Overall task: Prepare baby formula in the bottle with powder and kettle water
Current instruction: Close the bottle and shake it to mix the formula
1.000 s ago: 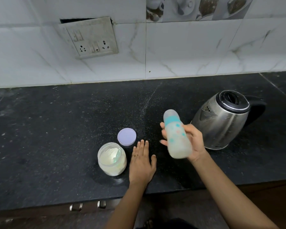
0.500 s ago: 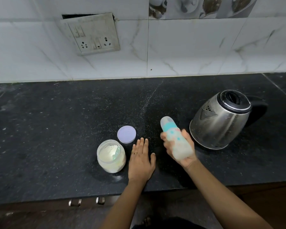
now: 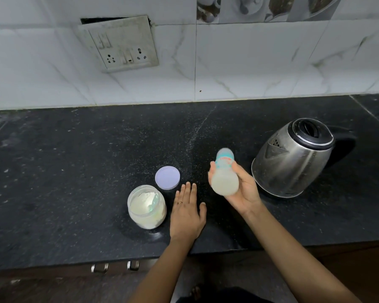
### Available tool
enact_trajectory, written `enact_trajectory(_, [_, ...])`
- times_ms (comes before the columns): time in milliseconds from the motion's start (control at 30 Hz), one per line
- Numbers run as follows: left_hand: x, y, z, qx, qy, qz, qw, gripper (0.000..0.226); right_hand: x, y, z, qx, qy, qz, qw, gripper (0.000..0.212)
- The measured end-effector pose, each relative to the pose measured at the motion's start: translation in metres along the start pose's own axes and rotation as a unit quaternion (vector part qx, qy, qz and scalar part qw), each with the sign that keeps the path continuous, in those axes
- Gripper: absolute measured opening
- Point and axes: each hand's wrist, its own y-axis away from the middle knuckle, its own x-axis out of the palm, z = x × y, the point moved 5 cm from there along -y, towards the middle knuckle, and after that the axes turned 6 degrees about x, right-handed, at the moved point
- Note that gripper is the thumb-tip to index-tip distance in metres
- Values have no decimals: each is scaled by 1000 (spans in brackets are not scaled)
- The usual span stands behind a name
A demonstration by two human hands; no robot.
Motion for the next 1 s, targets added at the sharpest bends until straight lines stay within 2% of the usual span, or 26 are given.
enact_trajectory(133, [0,0,0,0,-6,1,1000,62,27,10,3,23,61,53,996,76])
enact_trajectory(233, [0,1,0,2,-8,0,1000,62,31,10,12,40,-12,80,996,68])
enact_trajectory(300, [0,0,0,2,-6,-2,1000,62,31,9,17,61,2,121,991,58])
enact_trajectory(367, [1,0,0,1,-3,-2,1000,62,30,10,19,77,12,155,985,63])
enact_trajectory(500, [1,0,0,1,-3,-5,1000,62,38,3,22,83,-48,202,975,82])
enact_trajectory(600, [1,0,1,2,-1,-3,1000,63,31,-8,19,95,12,119,988,63])
enact_trajectory(633, [1,0,1,1,0,-1,1000,63,28,-11,19,85,3,69,994,61])
enact_trajectory(667, [1,0,1,0,0,0,1000,63,18,-13,21,48,-30,-16,998,64])
enact_trajectory(700, [0,0,1,-1,1,0,1000,63,5,-14,25,3,-81,-68,994,72])
enact_trajectory(767, [0,0,0,1,2,-3,1000,62,7,-13,19,6,-184,-7,983,79])
enact_trajectory(833, [0,0,0,2,3,-4,1000,62,19,-8,9,74,-126,21,989,67])
enact_trajectory(867, [0,0,0,1,4,-3,1000,62,25,-8,10,69,-73,21,995,65])
enact_trajectory(933, [0,0,1,-2,7,-4,1000,62,31,-11,22,14,-29,-34,999,74])
enact_trajectory(967, [0,0,1,-1,12,-7,1000,62,28,-13,27,-3,-35,-35,999,77])
enact_trajectory(1000, [0,0,1,0,16,-10,1000,61,30,-12,26,7,-66,11,998,75])
